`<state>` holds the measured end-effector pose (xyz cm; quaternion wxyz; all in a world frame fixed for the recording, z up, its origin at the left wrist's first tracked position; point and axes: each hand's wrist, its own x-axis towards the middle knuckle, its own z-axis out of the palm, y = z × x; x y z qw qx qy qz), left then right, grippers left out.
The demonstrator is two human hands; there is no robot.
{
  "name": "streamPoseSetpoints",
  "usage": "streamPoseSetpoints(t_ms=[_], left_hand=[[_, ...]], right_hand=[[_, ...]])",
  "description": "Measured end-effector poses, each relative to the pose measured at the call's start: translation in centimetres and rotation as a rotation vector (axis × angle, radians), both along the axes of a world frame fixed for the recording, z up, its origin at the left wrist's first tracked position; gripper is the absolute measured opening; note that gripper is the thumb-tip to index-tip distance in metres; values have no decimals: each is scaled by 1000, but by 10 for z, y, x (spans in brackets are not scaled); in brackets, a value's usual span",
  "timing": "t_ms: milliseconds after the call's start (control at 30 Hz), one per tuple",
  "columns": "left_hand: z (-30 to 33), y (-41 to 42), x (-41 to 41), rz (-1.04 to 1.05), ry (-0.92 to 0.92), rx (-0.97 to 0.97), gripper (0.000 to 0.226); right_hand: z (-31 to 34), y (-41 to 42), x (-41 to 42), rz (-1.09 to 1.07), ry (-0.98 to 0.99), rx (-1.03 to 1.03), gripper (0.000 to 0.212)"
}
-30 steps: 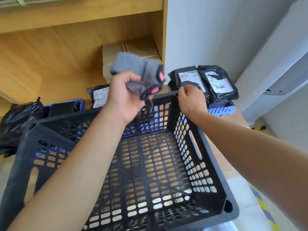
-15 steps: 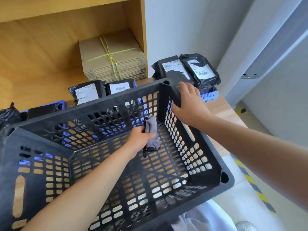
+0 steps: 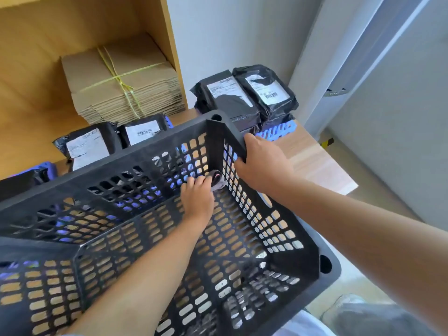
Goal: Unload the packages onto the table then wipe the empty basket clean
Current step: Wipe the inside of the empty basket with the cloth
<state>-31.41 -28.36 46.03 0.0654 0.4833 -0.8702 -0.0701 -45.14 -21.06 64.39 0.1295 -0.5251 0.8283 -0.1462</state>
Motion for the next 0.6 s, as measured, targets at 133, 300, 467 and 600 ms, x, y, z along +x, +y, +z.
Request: streamPoseSetpoints(t_ms=[133, 300, 467, 600], left_hand=[[-24, -1, -10, -66, -43, -54, 36], [-39, -3, -12, -193, -62, -85, 27], [-42, -6, -17, -283, -209, -176, 12], [-43, -10, -24, -267, -269, -72, 20]], right_hand=[[0, 0, -1, 2, -5, -9, 13], [-2, -1, -1, -2, -17, -24, 16], [-6, -1, -3, -3, -47, -32, 16], [-7, -1, -4, 4, -55, -42, 16]])
